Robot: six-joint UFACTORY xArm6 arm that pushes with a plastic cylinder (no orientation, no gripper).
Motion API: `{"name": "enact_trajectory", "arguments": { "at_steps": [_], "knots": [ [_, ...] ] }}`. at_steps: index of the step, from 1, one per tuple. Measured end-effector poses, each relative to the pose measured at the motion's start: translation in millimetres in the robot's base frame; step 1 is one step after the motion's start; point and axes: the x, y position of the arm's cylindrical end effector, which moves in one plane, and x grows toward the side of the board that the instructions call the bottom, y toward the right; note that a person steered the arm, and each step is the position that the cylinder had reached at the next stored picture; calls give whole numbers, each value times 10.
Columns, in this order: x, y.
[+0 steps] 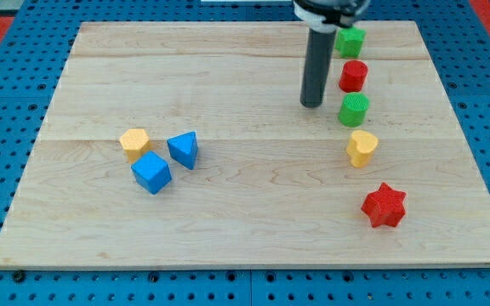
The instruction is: Make the green circle into the yellow heart
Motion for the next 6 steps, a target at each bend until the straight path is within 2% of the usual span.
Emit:
{"name": "enact_trajectory", "arguments": {
  "at_steps": [1, 2, 5, 6],
  "knots": [
    [96, 425],
    [169, 119],
    [594, 310],
    [485, 376]
  ]
}}
